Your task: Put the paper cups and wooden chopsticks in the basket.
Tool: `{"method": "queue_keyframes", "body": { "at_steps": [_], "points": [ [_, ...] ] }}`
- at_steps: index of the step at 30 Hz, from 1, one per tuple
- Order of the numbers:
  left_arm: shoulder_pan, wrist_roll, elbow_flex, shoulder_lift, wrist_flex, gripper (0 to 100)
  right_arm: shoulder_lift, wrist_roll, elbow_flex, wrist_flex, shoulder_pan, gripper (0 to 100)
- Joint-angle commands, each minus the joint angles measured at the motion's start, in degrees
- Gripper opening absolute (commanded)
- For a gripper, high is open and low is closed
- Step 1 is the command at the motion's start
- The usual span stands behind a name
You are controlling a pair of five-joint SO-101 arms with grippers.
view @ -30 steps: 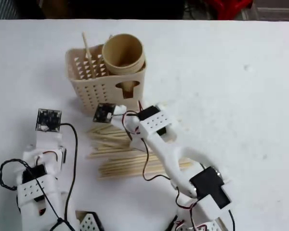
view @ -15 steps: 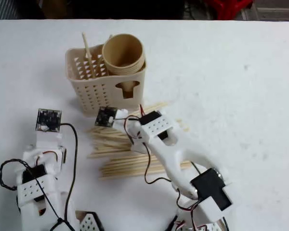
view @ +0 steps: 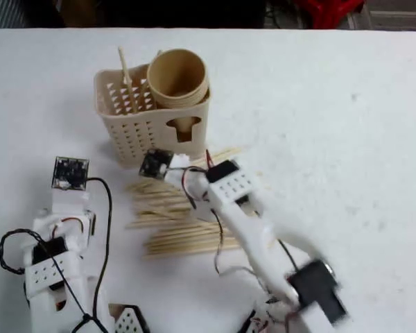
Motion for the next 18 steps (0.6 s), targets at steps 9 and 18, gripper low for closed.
{"method": "queue_keyframes", "body": {
  "at_steps": [9, 18],
  "points": [
    [-0.5, 0.5, -0.2, -1.1, -1.0, 17, -33.2, -19.7, -8.4, 3.7, -1.3, 1.6],
    [-0.4, 0.5, -0.2, -1.1, -1.0, 17, -14.5, -33.6, -39.6, -8.1, -1.5, 1.6]
  ]
}}
